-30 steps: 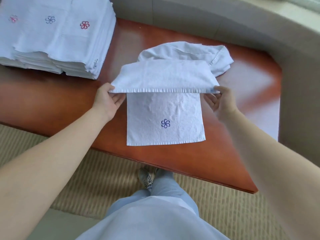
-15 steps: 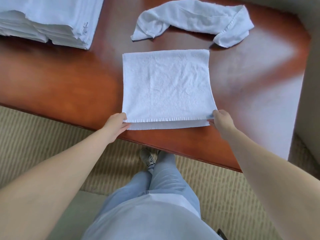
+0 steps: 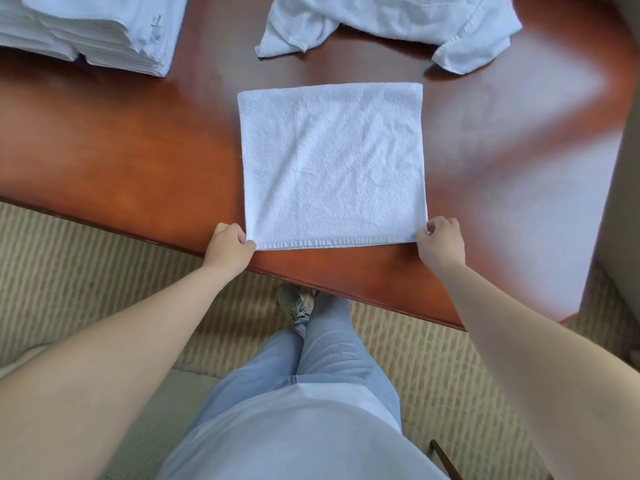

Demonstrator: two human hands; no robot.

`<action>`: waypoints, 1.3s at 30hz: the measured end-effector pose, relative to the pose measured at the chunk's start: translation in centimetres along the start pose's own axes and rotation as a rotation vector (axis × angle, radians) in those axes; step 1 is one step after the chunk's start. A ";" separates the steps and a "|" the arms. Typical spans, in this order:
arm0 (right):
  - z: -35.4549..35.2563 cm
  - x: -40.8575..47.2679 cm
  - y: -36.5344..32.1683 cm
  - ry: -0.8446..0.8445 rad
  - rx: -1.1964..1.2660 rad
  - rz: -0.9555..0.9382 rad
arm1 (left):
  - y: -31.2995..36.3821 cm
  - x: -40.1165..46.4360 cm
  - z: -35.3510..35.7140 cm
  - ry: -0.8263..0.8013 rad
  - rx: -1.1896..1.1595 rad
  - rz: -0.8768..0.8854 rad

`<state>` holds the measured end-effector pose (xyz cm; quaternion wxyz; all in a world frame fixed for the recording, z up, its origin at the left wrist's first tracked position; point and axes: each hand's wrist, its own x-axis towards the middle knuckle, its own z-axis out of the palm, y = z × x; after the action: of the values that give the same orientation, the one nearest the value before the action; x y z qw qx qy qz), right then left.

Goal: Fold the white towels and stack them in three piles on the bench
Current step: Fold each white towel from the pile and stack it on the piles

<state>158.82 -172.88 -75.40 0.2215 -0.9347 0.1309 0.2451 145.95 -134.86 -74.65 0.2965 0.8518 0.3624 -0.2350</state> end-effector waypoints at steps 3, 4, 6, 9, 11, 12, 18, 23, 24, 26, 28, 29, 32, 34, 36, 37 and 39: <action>0.4 -0.1 -0.1 0.020 0.041 0.028 | 0.3 0.1 0.4 0.003 0.017 -0.017; 0.4 0.0 -0.2 0.013 0.055 0.046 | 0.6 0.1 0.6 0.000 0.013 -0.028; 0.4 0.3 -0.6 -0.004 0.098 0.099 | 1.2 0.3 0.7 0.005 -0.016 -0.064; 0.2 0.8 -0.9 -0.020 0.228 0.206 | 1.9 0.7 0.5 -0.004 -0.161 -0.153; 0.1 0.9 -0.9 -0.024 0.290 0.253 | 2.0 0.8 0.3 -0.001 -0.183 -0.160; 0.0 1.0 -0.9 -0.025 0.298 0.263 | 2.0 0.8 0.2 -0.001 -0.183 -0.161; -0.6 1.2 -1.1 -0.065 0.428 0.291 | 2.6 0.7 0.1 -0.053 -0.232 -0.222; -1.2 1.3 -1.2 -0.085 0.459 0.284 | 2.7 1.0 -0.9 -0.053 -0.177 -0.197; -1.2 1.4 -1.2 -0.081 0.459 0.285 | 2.6 1.0 -0.9 -0.038 -0.191 -0.209; -1.2 1.4 -1.3 -0.075 0.466 0.289 | 2.5 1.1 -0.6 -0.016 -0.299 -0.255; -1.1 1.6 -1.4 -0.074 0.482 0.305 | 2.7 1.2 -0.3 -0.064 -0.519 -0.331; -1.0 1.7 -1.4 -0.079 0.491 0.319 | 3.1 1.1 -0.2 -0.098 -0.602 -0.371; -0.9 1.6 -1.2 -0.139 0.470 0.353 | 4.0 0.4 -0.3 -0.189 -0.697 -0.474; -1.0 1.4 -1.0 -0.199 0.430 0.358 | 4.2 0.0 -0.5 -0.253 -0.651 -0.469; -1.7 1.1 -1.1 -0.231 0.461 0.373 | 4.3 -0.3 -1.2 -0.280 -0.605 -0.428; -2.2 1.0 -1.3 -0.235 0.480 0.370 | 4.4 -0.4 -1.7 -0.284 -0.598 -0.402; -3.7 0.8 -2.3 -0.227 0.517 0.338 | 4.9 -0.4 -3.3 -0.262 -0.618 -0.340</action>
<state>161.81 -172.81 -72.12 0.4208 -0.7793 0.3167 0.3395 150.01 -135.65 -70.40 0.5403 0.6123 0.5116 -0.2674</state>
